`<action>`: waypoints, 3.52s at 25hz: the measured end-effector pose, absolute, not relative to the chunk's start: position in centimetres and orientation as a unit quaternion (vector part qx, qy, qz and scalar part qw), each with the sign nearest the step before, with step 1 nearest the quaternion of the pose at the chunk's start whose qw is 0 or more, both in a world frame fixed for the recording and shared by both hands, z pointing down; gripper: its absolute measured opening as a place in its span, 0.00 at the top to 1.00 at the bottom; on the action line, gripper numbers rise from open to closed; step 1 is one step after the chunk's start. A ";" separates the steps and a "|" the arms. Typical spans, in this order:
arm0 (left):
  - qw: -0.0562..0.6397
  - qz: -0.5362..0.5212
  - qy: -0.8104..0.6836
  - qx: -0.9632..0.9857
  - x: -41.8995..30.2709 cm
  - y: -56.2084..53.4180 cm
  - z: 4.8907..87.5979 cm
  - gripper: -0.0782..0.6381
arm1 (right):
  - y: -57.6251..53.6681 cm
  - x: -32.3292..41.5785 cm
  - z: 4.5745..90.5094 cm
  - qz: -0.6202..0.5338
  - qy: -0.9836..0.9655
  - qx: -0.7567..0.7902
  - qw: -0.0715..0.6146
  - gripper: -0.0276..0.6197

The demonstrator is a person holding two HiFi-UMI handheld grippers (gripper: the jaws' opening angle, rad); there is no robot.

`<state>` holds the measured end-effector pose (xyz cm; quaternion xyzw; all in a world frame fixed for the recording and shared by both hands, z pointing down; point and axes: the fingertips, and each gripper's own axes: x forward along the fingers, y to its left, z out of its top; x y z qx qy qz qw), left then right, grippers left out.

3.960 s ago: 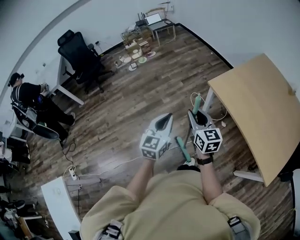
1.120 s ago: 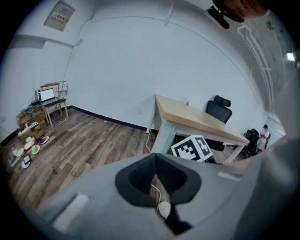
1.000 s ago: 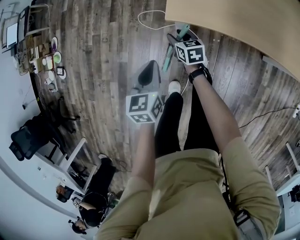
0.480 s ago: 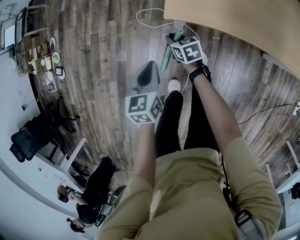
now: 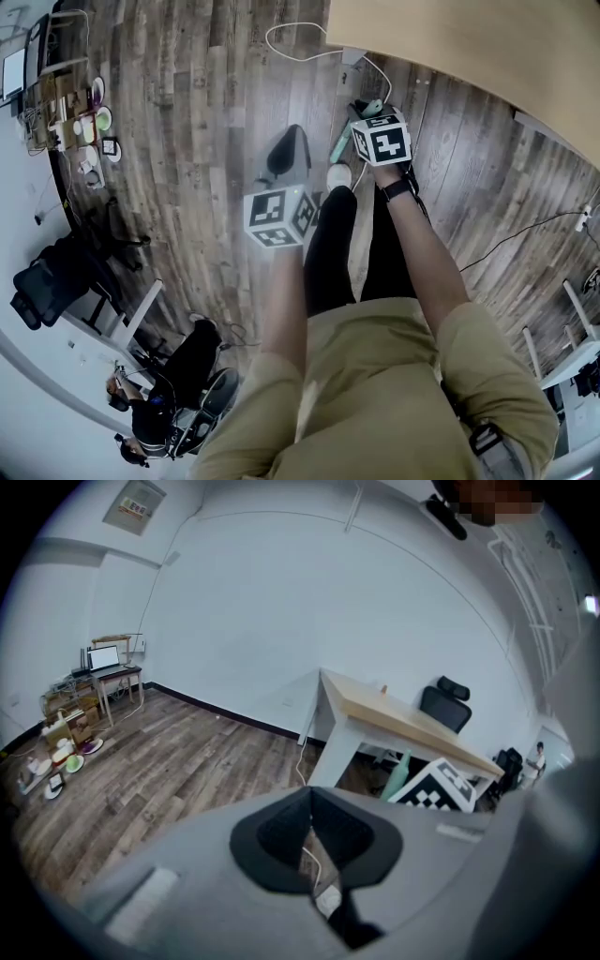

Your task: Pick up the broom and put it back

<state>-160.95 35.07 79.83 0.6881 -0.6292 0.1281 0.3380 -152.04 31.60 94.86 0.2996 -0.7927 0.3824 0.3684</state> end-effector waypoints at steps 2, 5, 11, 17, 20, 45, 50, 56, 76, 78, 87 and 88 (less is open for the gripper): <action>0.338 0.130 -0.629 0.688 -161.2 35.2 79.9 0.89 | 31.4 -151.8 96.2 0.387 -0.782 0.311 0.377 0.87; 0.338 0.139 -0.628 0.687 -161.6 35.5 80.4 0.89 | 29.0 -153.0 98.2 0.385 -0.779 0.316 0.381 0.87; 0.344 0.155 -0.630 0.679 -162.5 37.2 81.6 0.89 | 24.9 -155.1 100.6 0.381 -0.781 0.317 0.380 0.87; 0.348 0.156 -0.633 0.674 -163.3 37.3 82.2 0.89 | 24.4 -155.3 101.2 0.393 -0.784 0.310 0.367 0.68; 0.347 0.154 -0.631 0.676 -163.0 37.0 82.2 0.89 | 24.2 -155.2 101.3 0.394 -0.788 0.308 0.358 0.63; 0.350 0.161 -0.633 0.671 -163.5 38.1 82.5 0.89 | 24.6 -155.7 99.7 0.395 -0.798 0.360 0.279 0.78; 0.348 0.157 -0.638 0.669 -164.3 38.2 82.5 0.89 | 24.5 -154.3 100.1 0.404 -0.784 0.396 0.255 0.83; 0.356 0.157 -0.636 0.666 -164.0 38.3 83.2 0.89 | 24.0 -154.4 100.4 0.420 -0.786 0.375 0.254 0.67; 0.317 0.145 -0.613 0.709 -161.4 36.7 75.6 0.89 | 31.1 -150.5 85.7 0.348 -0.824 0.378 0.240 0.60; 0.303 0.139 -0.608 0.720 -160.6 36.7 73.1 0.89 | 32.1 -149.5 81.1 0.324 -0.832 0.388 0.230 0.69; 0.230 0.066 -0.600 0.763 -156.2 34.5 59.1 0.89 | 32.6 -146.3 62.5 0.236 -0.855 0.441 0.133 0.95; 0.217 0.064 -0.599 0.768 -155.8 34.4 57.7 0.89 | 32.7 -146.0 60.8 0.218 -0.862 0.439 0.127 0.95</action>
